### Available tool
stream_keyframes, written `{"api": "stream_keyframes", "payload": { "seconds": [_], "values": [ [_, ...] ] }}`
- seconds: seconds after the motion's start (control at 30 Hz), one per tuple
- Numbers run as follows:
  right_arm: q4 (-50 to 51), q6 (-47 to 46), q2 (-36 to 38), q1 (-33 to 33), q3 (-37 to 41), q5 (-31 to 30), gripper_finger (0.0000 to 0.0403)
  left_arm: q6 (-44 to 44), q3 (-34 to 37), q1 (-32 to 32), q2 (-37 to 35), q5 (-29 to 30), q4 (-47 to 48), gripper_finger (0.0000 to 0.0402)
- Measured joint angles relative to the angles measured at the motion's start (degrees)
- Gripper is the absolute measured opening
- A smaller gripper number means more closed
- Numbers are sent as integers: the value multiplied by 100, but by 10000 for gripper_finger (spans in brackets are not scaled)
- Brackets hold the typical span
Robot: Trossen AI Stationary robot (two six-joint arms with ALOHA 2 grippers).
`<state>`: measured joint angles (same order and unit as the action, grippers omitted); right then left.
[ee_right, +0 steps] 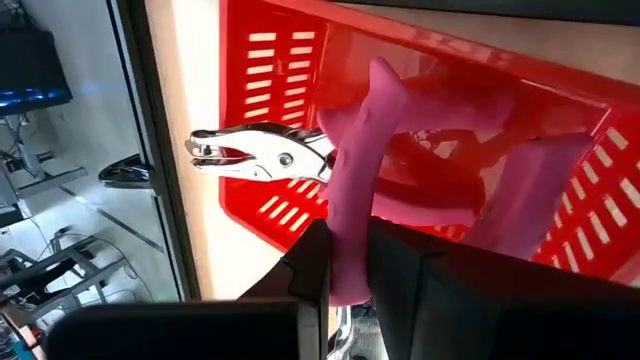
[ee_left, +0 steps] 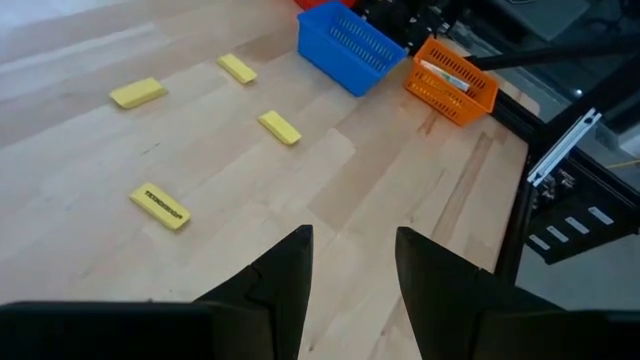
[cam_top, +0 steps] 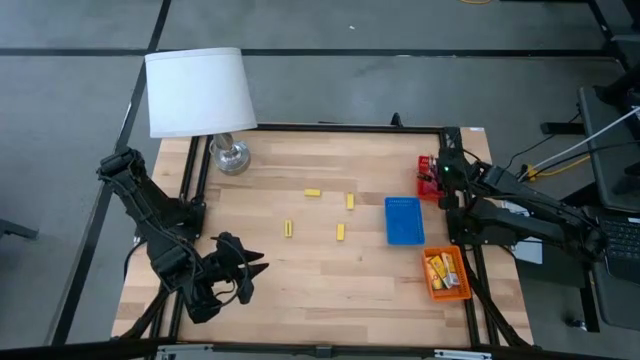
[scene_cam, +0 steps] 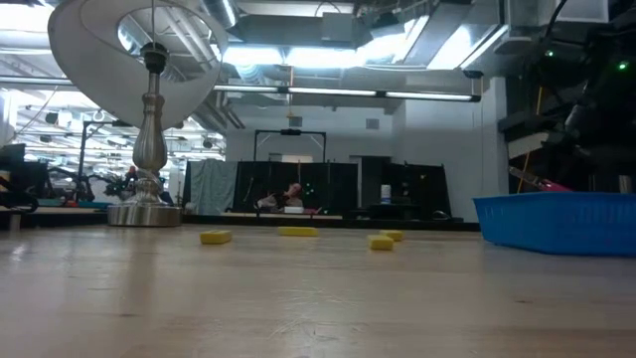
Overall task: Pick & Place School Supplies
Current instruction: Put the pink hole puncher into the red bin, then put the top right yellow eraser into the blue bin
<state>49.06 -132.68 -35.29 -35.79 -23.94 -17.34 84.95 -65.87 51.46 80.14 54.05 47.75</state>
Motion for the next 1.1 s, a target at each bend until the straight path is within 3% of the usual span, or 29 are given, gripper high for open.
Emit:
{"api": "stream_keyframes", "payload": {
  "seconds": [0.2, 0.5, 0.8, 0.97, 1.1],
  "values": [
    [62, 7, -87, 0, 0, 0, 44, 2, 0, 0, 0, -16, -17, 141],
    [125, 159, -177, 0, 0, 28, 122, 72, 0, 0, 0, -16, -126, 141],
    [-96, 567, -141, 0, 0, -204, 155, 87, 0, 0, 0, -16, -129, 141],
    [-899, 1426, -94, 0, 0, -526, 161, 87, 0, 0, 0, -16, -129, 141],
    [-2224, 2884, -94, 44, 0, -705, 162, 70, 0, 0, 0, -16, -129, 141]
  ]
}}
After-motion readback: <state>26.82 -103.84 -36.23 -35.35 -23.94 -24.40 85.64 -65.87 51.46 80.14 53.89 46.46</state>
